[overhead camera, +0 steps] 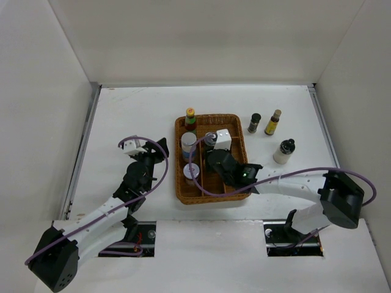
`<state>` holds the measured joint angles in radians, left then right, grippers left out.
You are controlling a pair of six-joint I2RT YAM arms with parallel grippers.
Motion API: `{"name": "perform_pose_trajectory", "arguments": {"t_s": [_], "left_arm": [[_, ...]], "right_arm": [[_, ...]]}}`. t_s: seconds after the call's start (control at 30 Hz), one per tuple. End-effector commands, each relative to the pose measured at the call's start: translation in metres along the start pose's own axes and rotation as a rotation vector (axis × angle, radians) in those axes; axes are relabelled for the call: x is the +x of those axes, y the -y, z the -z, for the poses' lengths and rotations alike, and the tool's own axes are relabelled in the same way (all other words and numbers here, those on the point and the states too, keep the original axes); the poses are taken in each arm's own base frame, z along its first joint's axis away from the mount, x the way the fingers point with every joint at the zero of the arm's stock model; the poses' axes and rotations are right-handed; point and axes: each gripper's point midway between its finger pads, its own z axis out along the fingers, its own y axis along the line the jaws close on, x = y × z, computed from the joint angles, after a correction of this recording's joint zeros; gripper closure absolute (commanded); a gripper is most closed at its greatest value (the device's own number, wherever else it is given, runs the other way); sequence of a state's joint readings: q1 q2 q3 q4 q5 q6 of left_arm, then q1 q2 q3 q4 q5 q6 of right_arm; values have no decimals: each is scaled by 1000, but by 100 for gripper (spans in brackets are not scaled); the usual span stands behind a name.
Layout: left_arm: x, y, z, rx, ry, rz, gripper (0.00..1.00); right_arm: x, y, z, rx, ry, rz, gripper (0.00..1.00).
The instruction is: Organize the condiment bottles
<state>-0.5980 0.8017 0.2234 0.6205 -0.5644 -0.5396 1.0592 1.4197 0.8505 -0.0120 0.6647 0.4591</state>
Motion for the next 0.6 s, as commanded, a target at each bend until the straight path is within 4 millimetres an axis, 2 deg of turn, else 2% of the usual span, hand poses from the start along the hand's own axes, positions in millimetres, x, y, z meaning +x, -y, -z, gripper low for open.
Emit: {"name": "perform_pose_trajectory", "arguments": {"t_s": [0.0,0.2,0.4,0.57], "left_arm": [[-7,6,0,31,31,34,40],[-3,7,-1,32,18,28,40],[-3,8,-2,34,19,29,40],[-6,8,-1,36,26,33,40]], "right_arm": [[-21,-10,-8,-9,63,-41,59],[-9,0,-17,13,36,-48,56],[-6,1,-21,4,19,-70,29],[-21,4,-5,-15,41,-92,22]]}}
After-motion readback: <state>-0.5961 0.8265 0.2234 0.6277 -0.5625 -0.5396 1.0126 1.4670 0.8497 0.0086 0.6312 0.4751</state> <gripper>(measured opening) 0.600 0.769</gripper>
